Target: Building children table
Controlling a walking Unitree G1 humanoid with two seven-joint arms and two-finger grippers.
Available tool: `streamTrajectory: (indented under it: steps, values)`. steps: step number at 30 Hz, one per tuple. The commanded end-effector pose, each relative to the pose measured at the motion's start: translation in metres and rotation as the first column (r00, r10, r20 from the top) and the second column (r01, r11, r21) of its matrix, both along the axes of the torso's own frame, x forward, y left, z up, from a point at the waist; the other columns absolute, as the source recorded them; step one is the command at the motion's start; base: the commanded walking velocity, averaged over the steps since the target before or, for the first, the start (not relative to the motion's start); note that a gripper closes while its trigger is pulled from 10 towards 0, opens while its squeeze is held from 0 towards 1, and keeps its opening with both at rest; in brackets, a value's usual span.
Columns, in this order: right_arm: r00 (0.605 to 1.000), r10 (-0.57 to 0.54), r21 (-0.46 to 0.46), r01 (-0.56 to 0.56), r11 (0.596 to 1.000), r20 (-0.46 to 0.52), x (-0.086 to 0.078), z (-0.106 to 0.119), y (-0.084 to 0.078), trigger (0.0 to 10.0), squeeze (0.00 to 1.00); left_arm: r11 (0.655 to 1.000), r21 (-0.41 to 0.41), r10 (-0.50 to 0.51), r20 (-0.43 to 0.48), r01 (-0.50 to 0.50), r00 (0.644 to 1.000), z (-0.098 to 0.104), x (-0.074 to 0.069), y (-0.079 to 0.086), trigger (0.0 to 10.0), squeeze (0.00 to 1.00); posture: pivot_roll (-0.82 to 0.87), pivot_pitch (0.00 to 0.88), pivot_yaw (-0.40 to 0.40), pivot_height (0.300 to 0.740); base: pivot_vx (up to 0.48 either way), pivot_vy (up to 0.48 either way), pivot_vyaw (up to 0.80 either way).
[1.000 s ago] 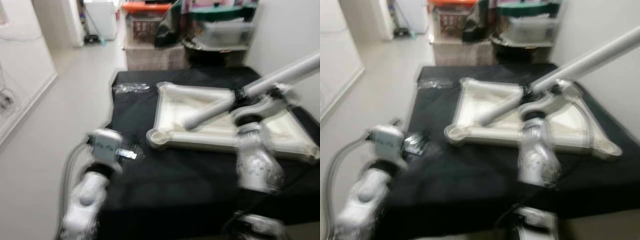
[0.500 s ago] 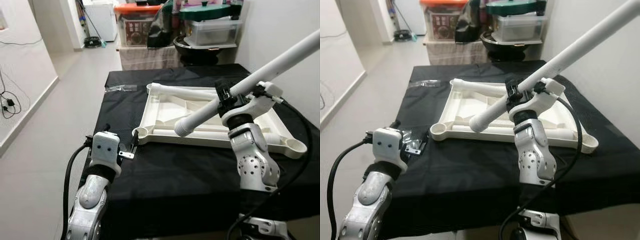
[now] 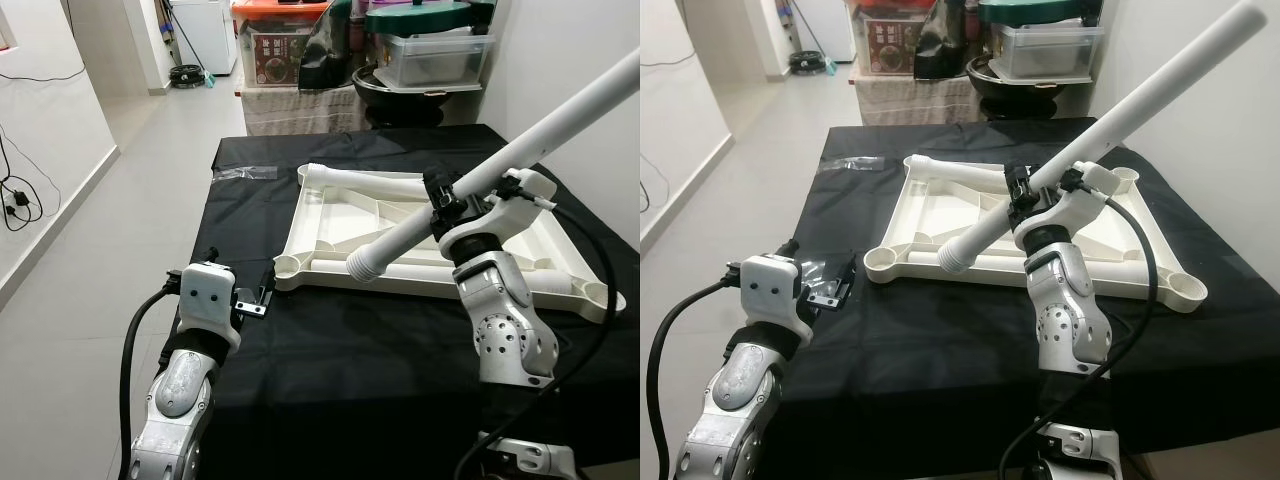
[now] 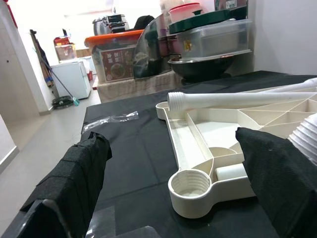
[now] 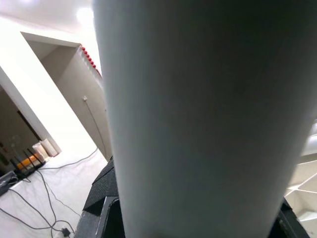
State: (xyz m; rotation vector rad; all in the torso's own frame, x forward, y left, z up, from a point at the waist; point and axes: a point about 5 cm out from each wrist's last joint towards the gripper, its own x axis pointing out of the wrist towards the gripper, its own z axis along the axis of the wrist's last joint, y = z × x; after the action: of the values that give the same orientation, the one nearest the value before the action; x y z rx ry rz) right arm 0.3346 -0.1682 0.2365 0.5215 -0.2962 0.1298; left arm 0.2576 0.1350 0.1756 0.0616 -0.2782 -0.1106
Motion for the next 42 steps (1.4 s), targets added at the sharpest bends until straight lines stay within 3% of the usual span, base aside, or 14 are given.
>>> streamTrajectory:
  steps: [1,9,21,36,42]
  values:
    - [1.0,0.022,-0.018,-0.022,1.0,-0.01,-0.0003,-0.0016,0.0057,10.0,0.0,1.0,0.003,0.007,-0.026,-0.007,1.0,-0.0043,0.0002,0.0034,10.0,0.0,0.06,0.0,-0.028,0.74,0.0,0.48,0.0]
    - [0.999,0.029,-0.028,-0.029,0.999,-0.02,-0.0021,-0.0045,0.0077,10.0,0.0,1.0,0.0,0.009,-0.017,-0.009,1.0,-0.003,0.0004,0.0038,10.0,0.0,0.06,0.0,-0.026,0.74,0.0,0.48,0.0]
    - [0.999,0.049,-0.055,-0.05,0.997,-0.019,-0.0026,-0.0052,0.0125,10.0,0.0,0.999,-0.019,0.027,0.021,-0.026,0.999,0.0029,0.0008,0.0083,10.0,0.0,0.07,0.0,-0.025,0.74,0.0,0.0,0.0]
    - [0.998,0.067,-0.091,-0.067,0.994,-0.008,-0.002,-0.0038,0.0146,10.0,0.0,0.999,-0.031,0.02,0.034,-0.019,0.999,0.0048,0.0018,0.0068,10.0,0.0,0.07,0.0,-0.029,0.74,0.33,0.0,0.0]
    - [0.998,0.071,-0.093,-0.07,0.993,0.002,-0.0004,0.0001,0.013,10.0,0.0,0.998,-0.049,0.027,0.038,-0.026,0.999,0.0056,0.0026,0.0061,10.0,0.0,0.06,0.0,-0.029,0.74,0.0,0.0,0.0]
